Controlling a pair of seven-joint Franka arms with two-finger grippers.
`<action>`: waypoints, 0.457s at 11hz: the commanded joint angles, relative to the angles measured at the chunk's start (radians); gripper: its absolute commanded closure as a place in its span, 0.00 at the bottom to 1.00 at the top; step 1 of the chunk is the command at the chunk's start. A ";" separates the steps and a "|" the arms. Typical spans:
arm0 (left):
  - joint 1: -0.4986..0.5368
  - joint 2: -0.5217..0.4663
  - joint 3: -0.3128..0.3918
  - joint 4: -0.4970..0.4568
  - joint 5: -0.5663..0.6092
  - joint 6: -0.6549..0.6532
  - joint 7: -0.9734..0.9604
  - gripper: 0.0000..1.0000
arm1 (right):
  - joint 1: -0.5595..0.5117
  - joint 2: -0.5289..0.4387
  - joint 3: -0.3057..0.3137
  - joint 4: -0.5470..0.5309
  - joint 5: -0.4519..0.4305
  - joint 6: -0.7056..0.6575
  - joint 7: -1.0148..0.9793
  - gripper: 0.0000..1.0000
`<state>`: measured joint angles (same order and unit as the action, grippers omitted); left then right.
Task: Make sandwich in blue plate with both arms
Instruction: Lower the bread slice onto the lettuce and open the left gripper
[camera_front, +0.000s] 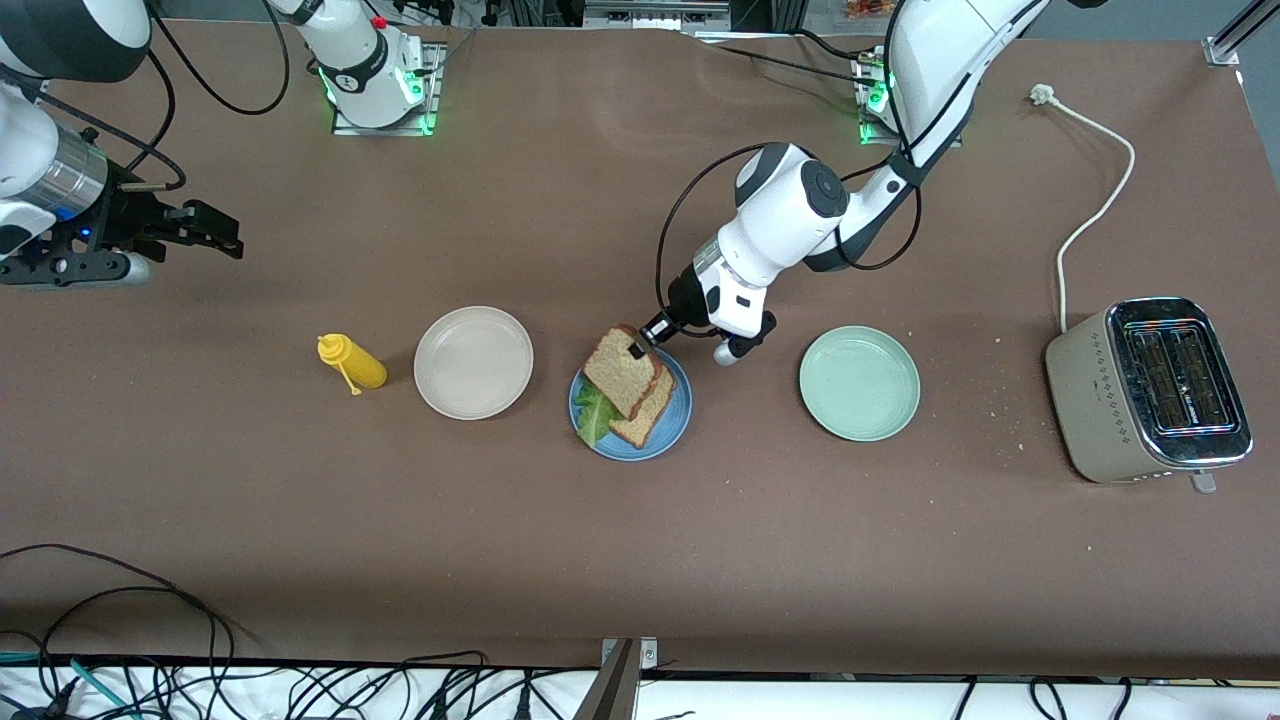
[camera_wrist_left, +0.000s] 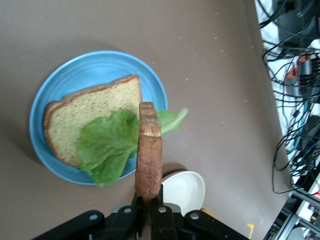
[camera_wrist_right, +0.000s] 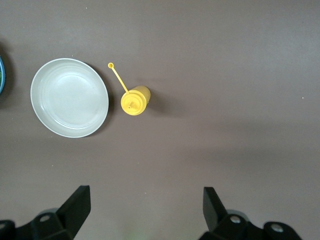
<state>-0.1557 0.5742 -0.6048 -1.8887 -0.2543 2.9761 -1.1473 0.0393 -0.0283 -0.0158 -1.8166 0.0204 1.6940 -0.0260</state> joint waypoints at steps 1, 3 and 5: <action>-0.016 0.012 0.013 0.060 0.018 0.007 -0.048 1.00 | -0.013 0.013 0.013 0.034 -0.013 -0.054 -0.006 0.00; -0.048 0.038 0.022 0.045 0.020 0.131 -0.048 1.00 | -0.013 0.013 0.013 0.034 -0.013 -0.054 -0.005 0.00; -0.096 0.059 0.062 0.052 0.018 0.162 -0.049 1.00 | -0.013 0.013 0.014 0.036 -0.013 -0.054 -0.005 0.00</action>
<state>-0.1901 0.5953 -0.5902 -1.8562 -0.2543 3.0851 -1.1713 0.0390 -0.0225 -0.0154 -1.8060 0.0204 1.6622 -0.0261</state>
